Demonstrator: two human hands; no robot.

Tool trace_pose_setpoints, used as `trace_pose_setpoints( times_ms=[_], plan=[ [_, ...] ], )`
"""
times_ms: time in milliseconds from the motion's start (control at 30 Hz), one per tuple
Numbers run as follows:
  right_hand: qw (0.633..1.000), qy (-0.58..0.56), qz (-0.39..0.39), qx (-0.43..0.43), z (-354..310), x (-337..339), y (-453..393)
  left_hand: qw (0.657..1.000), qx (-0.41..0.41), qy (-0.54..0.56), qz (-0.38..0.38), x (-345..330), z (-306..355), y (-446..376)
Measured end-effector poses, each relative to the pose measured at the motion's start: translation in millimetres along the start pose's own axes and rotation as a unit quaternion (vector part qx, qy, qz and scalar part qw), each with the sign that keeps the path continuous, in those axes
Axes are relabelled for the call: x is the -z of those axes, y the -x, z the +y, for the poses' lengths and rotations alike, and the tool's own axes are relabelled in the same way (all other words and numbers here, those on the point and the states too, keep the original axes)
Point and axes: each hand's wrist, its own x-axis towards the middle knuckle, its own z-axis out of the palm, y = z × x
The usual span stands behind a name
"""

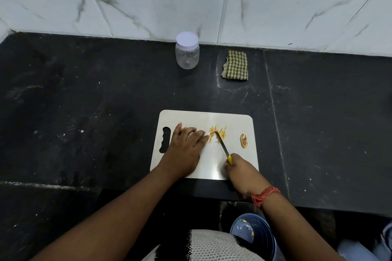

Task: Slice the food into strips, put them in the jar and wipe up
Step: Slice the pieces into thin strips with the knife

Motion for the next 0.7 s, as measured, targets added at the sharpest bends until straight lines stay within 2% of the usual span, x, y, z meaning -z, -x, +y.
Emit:
trace_pose_setpoints(
  times_ms=[133, 267, 433, 700],
  plan=[
    [1.000, -0.009, 0.014, 0.010, -0.2, -3.0, 4.1, 1.000, 0.015, 0.006, -0.005, 2.8, -2.1, 10.9],
    [1.000, -0.010, 0.004, 0.020, -3.9, -11.8, 4.4, 1.000, -0.013, 0.012, -0.012, 3.6, -4.3, 21.2],
    [1.000, 0.009, 0.003, 0.027, -8.0, -15.3, 1.2, 0.998, -0.055, 0.010, 0.009, 5.8, -2.2, 18.0],
    [0.997, 0.064, 0.009, 0.041, -16.3, -18.0, -7.4, 0.999, -0.051, 0.007, -0.018, 5.4, -1.8, 16.9]
  ],
)
